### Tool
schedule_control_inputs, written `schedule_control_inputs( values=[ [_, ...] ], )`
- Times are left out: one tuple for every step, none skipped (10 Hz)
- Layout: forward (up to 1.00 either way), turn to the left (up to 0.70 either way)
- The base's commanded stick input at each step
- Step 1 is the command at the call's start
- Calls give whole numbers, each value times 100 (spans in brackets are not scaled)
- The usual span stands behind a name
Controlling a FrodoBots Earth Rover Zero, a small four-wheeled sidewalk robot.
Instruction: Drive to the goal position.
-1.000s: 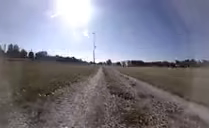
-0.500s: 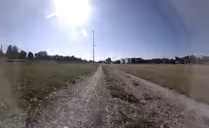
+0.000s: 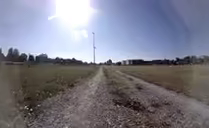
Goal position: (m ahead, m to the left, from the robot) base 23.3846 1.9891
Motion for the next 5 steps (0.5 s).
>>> schedule_control_inputs(
  values=[
    [50, 0],
    [50, 0],
    [50, 0],
    [50, 0],
    [50, 0]
  ],
)
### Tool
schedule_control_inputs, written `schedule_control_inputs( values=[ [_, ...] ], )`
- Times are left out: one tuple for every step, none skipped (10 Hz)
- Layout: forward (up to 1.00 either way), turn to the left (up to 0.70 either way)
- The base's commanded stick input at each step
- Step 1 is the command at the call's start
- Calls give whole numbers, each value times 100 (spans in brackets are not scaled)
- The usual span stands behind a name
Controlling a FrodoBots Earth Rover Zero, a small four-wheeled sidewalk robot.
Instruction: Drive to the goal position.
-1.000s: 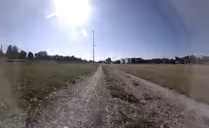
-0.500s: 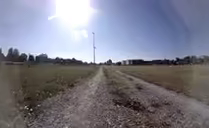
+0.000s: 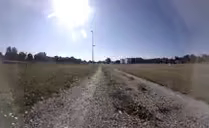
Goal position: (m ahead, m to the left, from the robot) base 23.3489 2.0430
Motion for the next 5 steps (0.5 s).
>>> schedule_control_inputs(
  values=[
    [50, 0],
    [50, 0],
    [50, 0],
    [50, 0],
    [50, 0]
  ],
)
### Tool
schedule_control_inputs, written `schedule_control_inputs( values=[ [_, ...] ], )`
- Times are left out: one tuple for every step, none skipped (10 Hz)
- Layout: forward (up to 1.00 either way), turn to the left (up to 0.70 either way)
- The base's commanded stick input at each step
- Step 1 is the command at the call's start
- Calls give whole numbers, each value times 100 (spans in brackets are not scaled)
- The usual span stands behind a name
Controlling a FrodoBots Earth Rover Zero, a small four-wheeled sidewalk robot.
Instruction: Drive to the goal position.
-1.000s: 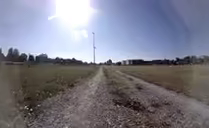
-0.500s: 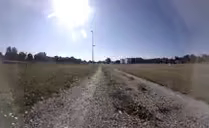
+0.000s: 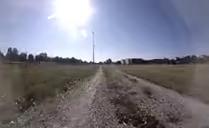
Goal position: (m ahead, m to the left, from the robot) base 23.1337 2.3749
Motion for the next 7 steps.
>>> schedule_control_inputs(
  values=[
    [50, 0],
    [50, 0],
    [50, 0],
    [50, 0],
    [50, 0],
    [50, 0],
    [50, 0]
  ],
)
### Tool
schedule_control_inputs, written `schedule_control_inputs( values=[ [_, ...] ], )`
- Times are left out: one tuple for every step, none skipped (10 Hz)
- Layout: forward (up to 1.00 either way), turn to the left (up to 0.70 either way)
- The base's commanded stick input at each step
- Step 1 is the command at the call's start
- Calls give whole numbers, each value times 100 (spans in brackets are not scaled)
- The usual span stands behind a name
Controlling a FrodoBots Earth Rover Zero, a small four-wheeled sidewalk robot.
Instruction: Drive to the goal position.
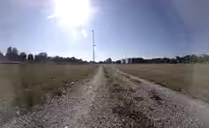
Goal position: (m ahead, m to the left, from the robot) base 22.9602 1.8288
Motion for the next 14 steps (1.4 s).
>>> schedule_control_inputs(
  values=[
    [50, 0],
    [50, 0],
    [50, 0],
    [50, 0],
    [50, 0],
    [50, 0],
    [50, 0],
    [50, 0],
    [37, 0],
    [8, 0],
    [0, 0],
    [0, 0],
    [0, 0],
    [0, 0]
  ],
)
